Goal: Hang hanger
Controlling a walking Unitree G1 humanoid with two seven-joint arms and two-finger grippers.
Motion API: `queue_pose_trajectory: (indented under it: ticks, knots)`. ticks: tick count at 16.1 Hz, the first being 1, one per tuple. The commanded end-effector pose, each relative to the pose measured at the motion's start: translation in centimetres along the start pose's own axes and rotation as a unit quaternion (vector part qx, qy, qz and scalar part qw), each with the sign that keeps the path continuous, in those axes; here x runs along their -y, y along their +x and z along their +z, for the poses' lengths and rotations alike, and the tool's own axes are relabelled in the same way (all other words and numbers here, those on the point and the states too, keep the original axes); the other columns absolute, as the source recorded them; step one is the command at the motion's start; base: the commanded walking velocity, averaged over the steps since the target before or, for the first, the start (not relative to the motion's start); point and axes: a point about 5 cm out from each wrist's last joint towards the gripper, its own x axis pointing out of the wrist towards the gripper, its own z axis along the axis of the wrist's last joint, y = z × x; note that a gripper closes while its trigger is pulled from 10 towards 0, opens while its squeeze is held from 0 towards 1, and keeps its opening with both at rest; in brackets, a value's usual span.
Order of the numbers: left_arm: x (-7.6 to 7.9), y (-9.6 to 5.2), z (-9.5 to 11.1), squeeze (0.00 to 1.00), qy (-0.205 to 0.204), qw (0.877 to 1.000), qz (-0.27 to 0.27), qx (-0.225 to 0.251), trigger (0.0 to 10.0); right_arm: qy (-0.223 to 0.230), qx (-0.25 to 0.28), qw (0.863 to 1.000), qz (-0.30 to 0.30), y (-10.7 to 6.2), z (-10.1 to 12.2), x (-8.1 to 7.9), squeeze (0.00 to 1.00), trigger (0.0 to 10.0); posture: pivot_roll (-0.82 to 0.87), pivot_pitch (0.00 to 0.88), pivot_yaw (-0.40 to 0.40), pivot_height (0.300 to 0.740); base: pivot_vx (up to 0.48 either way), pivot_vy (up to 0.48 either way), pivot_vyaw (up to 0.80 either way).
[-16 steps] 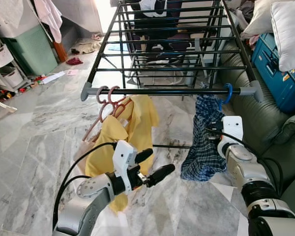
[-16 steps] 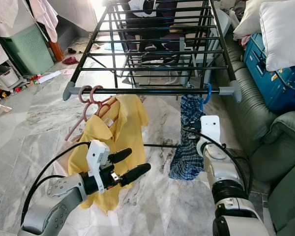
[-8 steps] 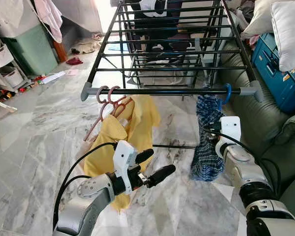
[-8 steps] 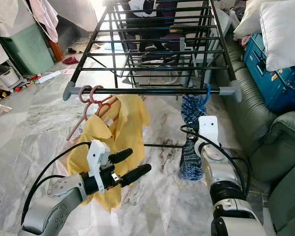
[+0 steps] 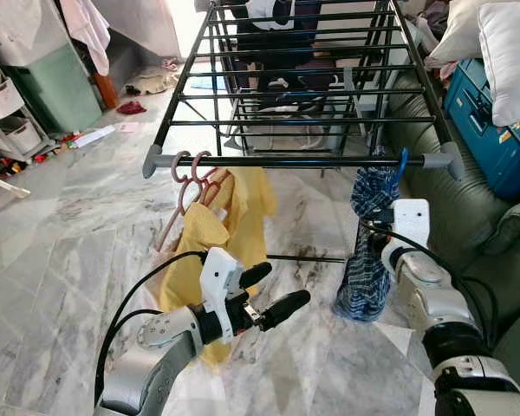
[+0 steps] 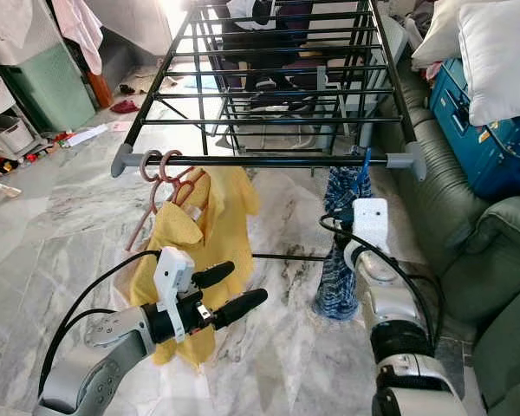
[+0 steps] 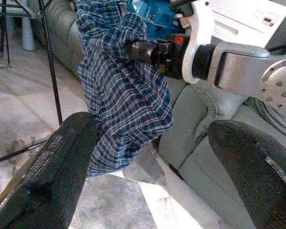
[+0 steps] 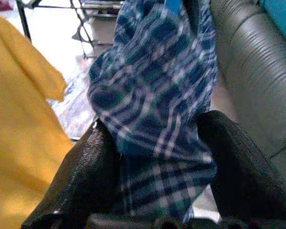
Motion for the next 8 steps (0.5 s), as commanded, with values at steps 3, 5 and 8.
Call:
queue_pose_trajectory:
  ticks: [3,5,8]
  knots:
    - [0.1,0.0,0.1,0.0,0.001,1.0,-0.002,-0.002,10.0,-0.004,0.033,0.999,-0.013,-0.4,1.0,-0.3,1.0,10.0,-0.14,0.058,0.064,0.74,0.0,0.0,0.0]
    - [0.1,0.1,0.1,0.0,0.0,1.0,-0.002,-0.002,10.0,-0.01,0.046,0.999,-0.017,-0.8,1.3,-0.5,1.0,10.0,-0.14,0.057,0.065,0.74,0.0,0.0,0.0]
    - [0.0,0.1,0.1,0.0,0.002,1.0,-0.002,-0.002,10.0,-0.026,0.069,0.997,-0.031,-1.3,1.8,-0.4,1.0,10.0,-0.14,0.054,0.067,0.74,0.0,0.0,0.0]
